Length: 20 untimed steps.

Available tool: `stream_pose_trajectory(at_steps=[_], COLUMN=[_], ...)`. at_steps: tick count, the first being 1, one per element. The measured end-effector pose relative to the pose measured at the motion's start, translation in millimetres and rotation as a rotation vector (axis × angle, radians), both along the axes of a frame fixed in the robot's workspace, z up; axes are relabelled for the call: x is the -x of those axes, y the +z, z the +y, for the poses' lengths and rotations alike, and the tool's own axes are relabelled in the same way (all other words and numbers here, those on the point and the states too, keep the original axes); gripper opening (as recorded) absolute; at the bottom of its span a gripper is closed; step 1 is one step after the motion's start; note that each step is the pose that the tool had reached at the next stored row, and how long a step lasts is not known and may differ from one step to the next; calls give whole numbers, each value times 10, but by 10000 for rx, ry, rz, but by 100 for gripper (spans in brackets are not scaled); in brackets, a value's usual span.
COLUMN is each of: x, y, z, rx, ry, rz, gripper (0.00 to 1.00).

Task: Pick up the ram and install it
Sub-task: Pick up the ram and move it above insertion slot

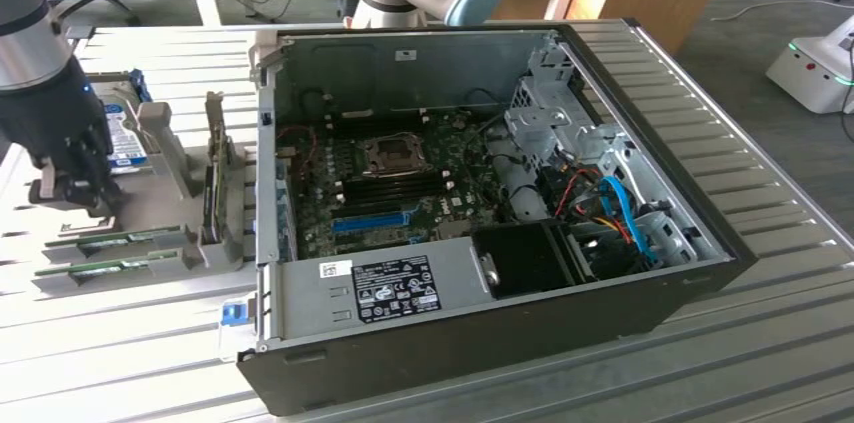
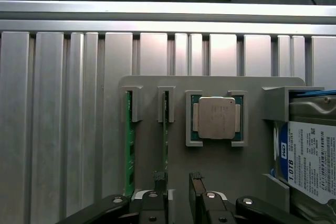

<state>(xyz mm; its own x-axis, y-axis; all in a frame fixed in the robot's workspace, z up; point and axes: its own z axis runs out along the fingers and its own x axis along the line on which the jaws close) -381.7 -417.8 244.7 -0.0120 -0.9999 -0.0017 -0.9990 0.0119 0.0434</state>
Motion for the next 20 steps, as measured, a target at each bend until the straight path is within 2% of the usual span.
stream_pose_trajectory(at_steps=[20], x=[0], y=[-1], z=[-185], rx=[-1], ry=[0], rz=[-1], gripper=[31])
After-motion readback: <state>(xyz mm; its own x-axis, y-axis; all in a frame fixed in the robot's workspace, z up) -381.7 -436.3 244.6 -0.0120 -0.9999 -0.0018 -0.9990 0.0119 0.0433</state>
